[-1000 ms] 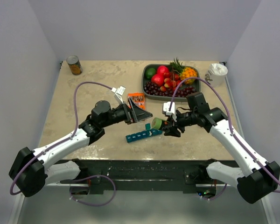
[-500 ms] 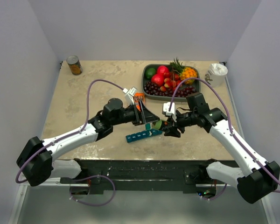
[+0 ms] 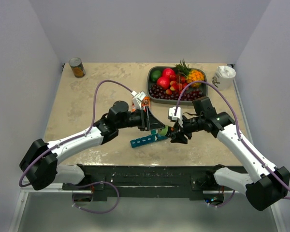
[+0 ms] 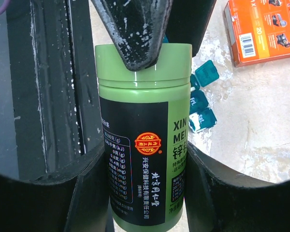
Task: Sort the pills into containers
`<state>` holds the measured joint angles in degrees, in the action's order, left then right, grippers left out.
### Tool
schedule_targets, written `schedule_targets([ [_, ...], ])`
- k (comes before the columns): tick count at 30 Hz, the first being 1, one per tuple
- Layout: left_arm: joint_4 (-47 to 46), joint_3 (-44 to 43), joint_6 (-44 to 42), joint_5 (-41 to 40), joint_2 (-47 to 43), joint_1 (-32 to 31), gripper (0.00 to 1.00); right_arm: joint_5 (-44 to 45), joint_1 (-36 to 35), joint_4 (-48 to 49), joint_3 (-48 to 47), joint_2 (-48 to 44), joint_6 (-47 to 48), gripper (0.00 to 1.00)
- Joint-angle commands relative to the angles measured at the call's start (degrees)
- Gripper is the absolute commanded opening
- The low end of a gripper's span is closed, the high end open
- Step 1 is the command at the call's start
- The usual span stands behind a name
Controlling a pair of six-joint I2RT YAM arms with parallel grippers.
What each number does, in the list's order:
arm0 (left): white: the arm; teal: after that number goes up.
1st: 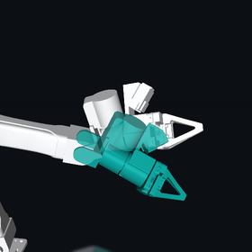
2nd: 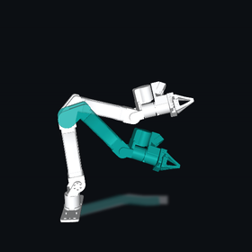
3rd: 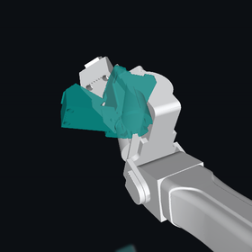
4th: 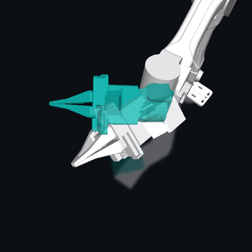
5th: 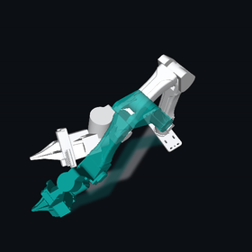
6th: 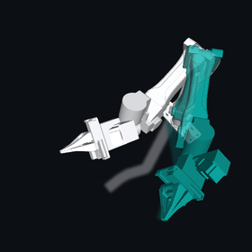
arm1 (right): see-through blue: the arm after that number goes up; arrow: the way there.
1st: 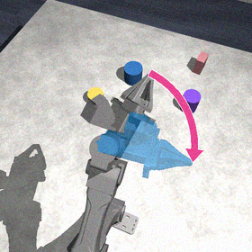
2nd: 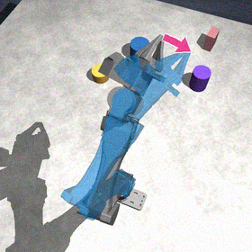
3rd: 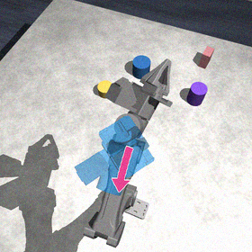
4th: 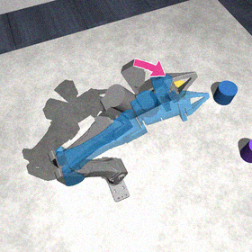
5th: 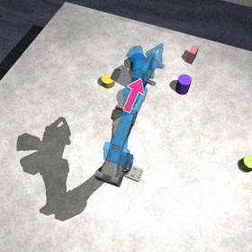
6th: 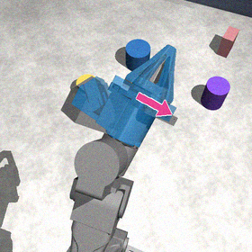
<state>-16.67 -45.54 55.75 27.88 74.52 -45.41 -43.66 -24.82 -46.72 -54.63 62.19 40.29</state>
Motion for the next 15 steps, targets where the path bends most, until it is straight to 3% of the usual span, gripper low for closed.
schedule_targets([
  [1,-3.5,-0.1,-3.1,9.6,1.7,-1.1,0.52,-2.0,-0.2,4.7,-1.0,-0.3,-1.3,0.0],
  [15,-5.1,-0.8,-3.9,12.8,2.5,-0.9,0.66,-2.1,-0.2,4.9,-0.7,-0.3,-1.4,0.0],
])
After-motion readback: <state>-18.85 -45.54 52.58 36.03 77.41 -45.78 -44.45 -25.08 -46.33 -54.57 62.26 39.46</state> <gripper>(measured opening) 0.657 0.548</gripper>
